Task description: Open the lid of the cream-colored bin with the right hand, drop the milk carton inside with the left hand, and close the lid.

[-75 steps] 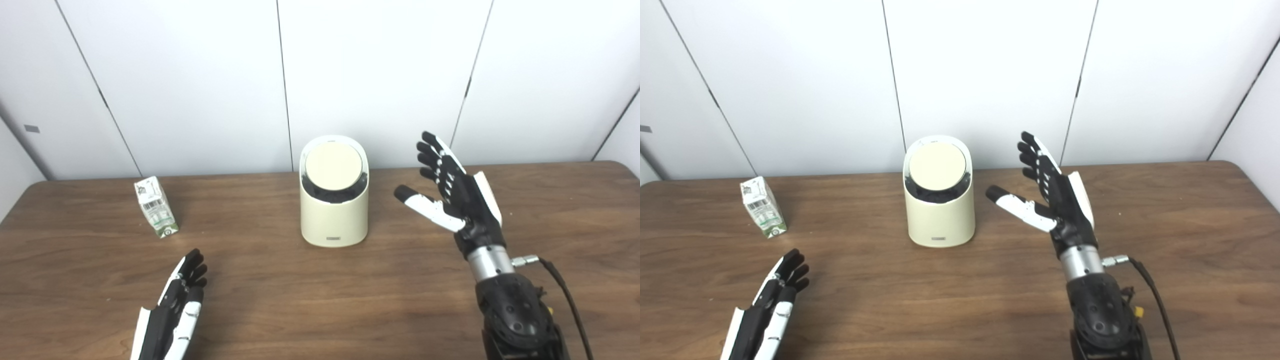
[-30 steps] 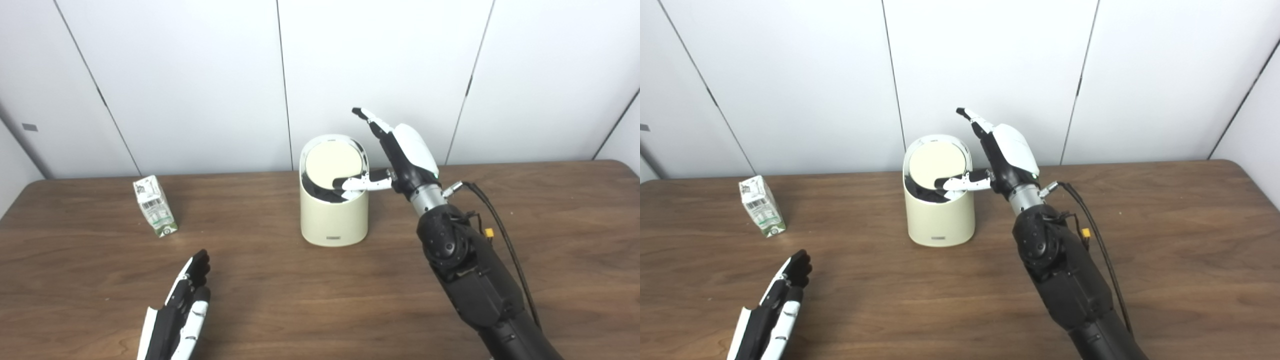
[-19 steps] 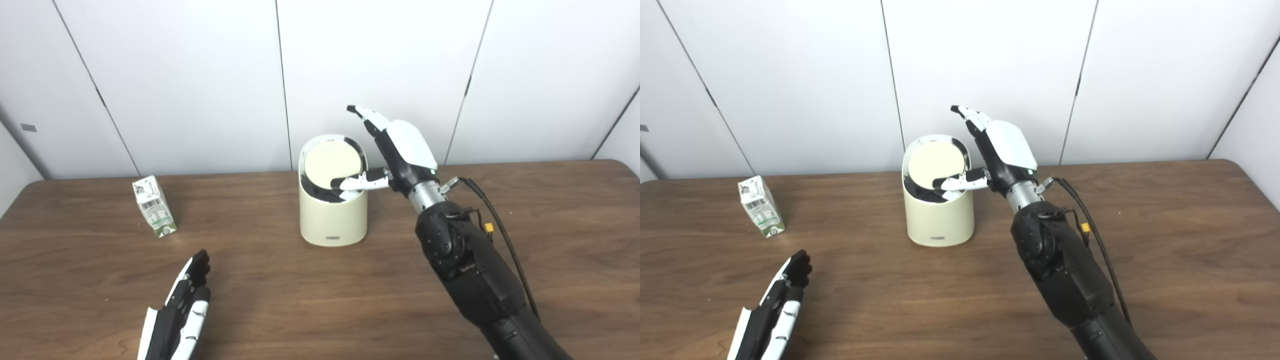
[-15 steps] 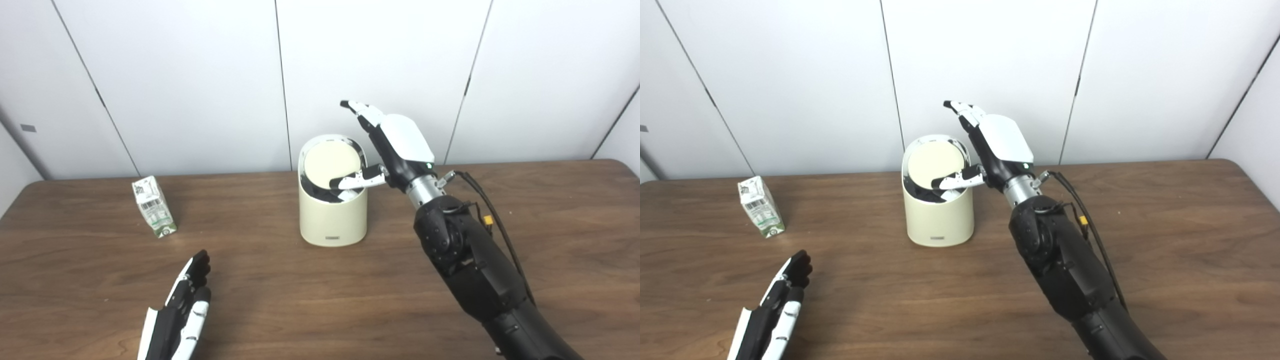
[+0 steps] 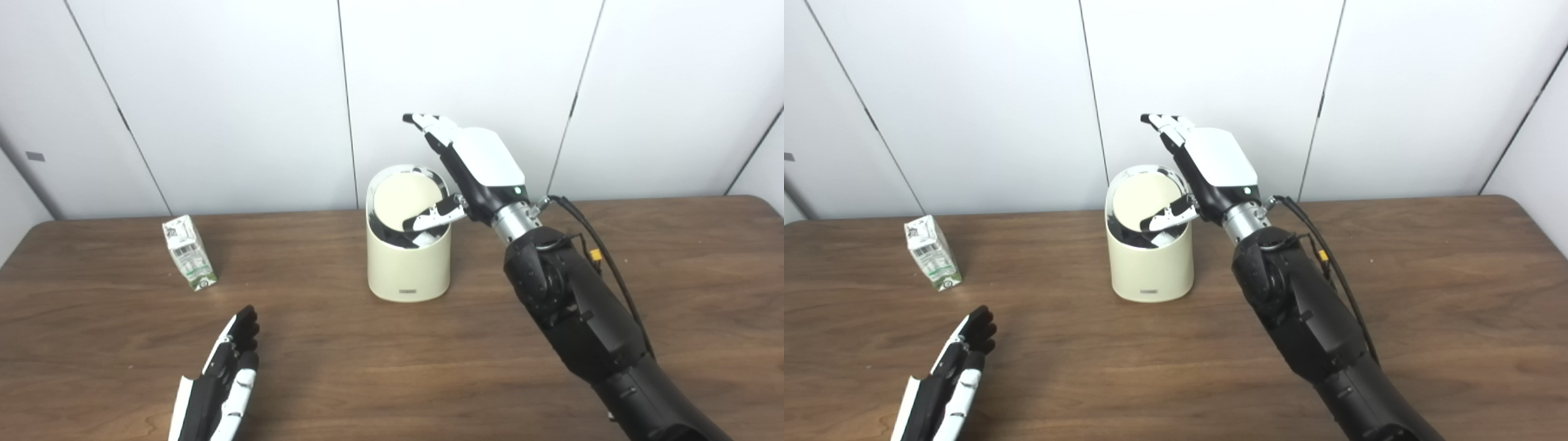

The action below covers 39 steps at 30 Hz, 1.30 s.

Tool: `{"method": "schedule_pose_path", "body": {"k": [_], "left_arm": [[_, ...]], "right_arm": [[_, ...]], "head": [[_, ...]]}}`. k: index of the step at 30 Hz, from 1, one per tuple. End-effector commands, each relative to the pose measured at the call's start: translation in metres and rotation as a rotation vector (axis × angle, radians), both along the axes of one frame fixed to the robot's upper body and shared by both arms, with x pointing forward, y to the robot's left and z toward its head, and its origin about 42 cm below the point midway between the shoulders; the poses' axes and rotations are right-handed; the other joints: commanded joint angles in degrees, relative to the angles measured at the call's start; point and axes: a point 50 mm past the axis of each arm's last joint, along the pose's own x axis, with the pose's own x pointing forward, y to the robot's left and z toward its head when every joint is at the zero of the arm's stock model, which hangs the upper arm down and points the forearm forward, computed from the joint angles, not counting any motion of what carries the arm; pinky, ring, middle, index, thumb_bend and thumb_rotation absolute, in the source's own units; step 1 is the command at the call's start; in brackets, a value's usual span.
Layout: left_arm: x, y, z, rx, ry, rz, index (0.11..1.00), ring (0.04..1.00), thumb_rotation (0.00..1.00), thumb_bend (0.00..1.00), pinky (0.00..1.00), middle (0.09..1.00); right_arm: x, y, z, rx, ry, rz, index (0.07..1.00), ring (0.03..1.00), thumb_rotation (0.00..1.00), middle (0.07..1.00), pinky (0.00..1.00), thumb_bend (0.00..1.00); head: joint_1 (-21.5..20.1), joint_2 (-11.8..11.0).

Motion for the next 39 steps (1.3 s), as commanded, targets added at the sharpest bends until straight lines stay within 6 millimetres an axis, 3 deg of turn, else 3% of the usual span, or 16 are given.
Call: {"method": "schedule_pose_path", "body": {"k": [1,9,21,39], "left_arm": [[-0.021,-0.002,-0.007,-0.006,0.017,0.022,0.961,0.929,0.75,0.44,0.93,0.940],[-0.021,-0.001,-0.009,-0.010,-0.019,0.029,0.939,0.909,0.74,0.45,0.88,0.926],[-0.020,-0.002,-0.011,0.004,-0.034,0.033,0.933,0.910,0.77,0.45,0.87,0.926],[-0.021,0.000,-0.009,0.009,-0.043,0.035,0.940,0.912,0.77,0.46,0.87,0.929]], "right_arm": [[0.002,0.000,0.013,-0.027,-0.037,-0.002,0.924,0.931,0.18,0.922,0.85,1.00],[0.004,0.000,0.015,-0.093,-0.058,0.016,0.928,0.940,0.16,0.926,0.87,1.00],[0.008,0.005,0.025,-0.176,-0.106,0.046,0.943,0.958,0.05,0.934,0.89,1.00],[0.007,0.006,0.021,-0.147,-0.077,0.040,0.941,0.950,0.07,0.928,0.88,1.00]], "head": [[0.01,0.05],[0.45,-0.16],[0.47,-0.49],[0.13,-0.09]]}}
